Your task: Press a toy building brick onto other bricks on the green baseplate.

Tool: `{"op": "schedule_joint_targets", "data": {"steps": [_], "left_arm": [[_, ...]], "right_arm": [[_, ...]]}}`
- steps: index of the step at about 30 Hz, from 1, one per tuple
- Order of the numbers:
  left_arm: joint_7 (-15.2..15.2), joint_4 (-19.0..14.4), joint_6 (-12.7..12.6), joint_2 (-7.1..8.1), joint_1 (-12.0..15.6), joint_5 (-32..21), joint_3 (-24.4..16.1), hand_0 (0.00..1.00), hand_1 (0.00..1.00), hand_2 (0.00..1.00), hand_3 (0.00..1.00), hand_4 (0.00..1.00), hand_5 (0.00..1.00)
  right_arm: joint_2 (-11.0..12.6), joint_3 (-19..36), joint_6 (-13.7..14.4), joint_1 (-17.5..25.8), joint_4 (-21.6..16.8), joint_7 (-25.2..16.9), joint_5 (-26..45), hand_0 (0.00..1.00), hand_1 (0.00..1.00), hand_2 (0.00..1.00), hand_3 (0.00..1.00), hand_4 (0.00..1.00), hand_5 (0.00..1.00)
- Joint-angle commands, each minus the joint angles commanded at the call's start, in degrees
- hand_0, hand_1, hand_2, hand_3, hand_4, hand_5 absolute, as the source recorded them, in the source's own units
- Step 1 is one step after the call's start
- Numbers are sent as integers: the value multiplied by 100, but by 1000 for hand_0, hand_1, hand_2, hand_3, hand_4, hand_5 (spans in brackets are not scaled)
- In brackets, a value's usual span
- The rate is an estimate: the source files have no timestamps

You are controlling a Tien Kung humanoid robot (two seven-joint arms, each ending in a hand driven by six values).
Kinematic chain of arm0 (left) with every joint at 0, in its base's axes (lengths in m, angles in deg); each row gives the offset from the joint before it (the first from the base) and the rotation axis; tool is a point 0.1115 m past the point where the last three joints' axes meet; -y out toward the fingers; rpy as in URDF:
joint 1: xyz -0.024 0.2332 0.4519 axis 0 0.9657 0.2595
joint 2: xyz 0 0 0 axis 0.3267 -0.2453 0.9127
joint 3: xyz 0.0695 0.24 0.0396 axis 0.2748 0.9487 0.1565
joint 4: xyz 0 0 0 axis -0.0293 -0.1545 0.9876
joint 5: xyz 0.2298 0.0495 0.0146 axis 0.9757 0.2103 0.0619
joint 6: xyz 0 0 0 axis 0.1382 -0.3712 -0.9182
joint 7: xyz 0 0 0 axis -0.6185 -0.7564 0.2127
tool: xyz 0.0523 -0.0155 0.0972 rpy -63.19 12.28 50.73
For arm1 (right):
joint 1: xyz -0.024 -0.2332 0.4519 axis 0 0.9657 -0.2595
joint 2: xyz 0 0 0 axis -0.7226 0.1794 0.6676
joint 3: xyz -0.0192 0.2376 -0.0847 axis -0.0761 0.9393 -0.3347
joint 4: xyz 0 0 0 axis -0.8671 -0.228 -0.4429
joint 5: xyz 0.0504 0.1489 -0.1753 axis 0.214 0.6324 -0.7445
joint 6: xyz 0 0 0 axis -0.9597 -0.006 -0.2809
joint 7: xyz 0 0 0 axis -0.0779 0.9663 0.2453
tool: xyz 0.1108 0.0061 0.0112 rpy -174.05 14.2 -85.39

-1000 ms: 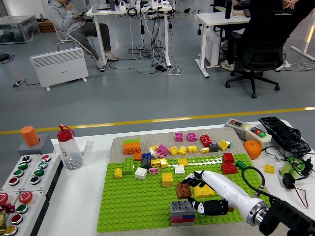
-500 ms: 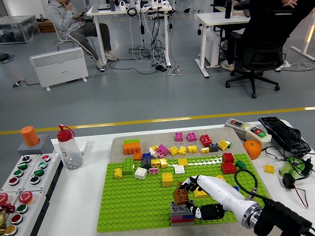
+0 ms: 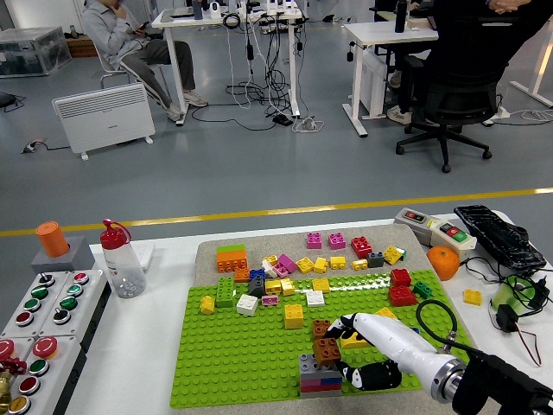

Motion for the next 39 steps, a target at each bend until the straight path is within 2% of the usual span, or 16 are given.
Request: {"op": "schedule_joint_targets", "data": {"steps": [21, 39], "left_arm": [[-13, 0, -1, -9, 44, 55, -33, 659, 678, 705, 576, 302, 998], [-2, 0, 0, -8, 71, 36, -34, 659, 678, 705, 576, 301, 998]], "right_arm": [[5, -84, -31, -10, 143, 28, -66, 709, 755, 732, 585, 489, 116], [73, -49, -26, 34, 10, -33, -132, 710, 755, 734, 589, 501, 134]]}}
